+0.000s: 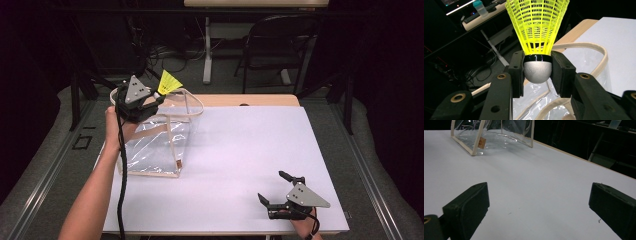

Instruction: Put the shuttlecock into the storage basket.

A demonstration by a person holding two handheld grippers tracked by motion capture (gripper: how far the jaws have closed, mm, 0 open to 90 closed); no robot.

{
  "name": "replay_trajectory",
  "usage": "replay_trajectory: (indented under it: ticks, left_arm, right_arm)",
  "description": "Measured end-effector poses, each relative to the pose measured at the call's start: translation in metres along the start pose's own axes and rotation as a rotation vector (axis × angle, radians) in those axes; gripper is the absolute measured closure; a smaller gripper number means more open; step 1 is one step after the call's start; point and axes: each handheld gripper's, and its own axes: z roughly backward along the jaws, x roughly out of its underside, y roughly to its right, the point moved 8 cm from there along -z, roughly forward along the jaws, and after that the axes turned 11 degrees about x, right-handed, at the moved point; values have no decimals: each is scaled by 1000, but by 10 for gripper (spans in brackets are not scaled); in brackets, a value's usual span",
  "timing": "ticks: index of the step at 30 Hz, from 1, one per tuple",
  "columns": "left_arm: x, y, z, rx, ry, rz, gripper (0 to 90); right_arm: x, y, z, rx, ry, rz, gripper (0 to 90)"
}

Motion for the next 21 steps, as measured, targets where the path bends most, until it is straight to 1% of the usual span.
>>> replay_trajectory:
  ticks: [4,5,9,14,19,20,21]
  left_arm:
    - [3,-2,1,4,-15,-5,648]
    - [5,-3,1,8,-28,-9,648]
    - [8,-6,0,14,-47,-10,648]
    - [16,-12,-2,26,-82,-11,648]
    - [20,-13,-3,42,-101,-17,648]
    - [22,-13,-3,51,-115,-24,648]
    - [22,-13,-3,51,-115,-24,648]
  right_arm:
    - [0,0,0,0,0,3,28]
    - [0,0,0,0,0,4,28]
    - [0,0,0,2,-2,5,28]
    - [0,1,1,4,-3,5,28]
    - [0,1,1,4,-3,6,28]
    - [0,1,1,5,-3,6,28]
    - [0,1,1,5,-3,7,28]
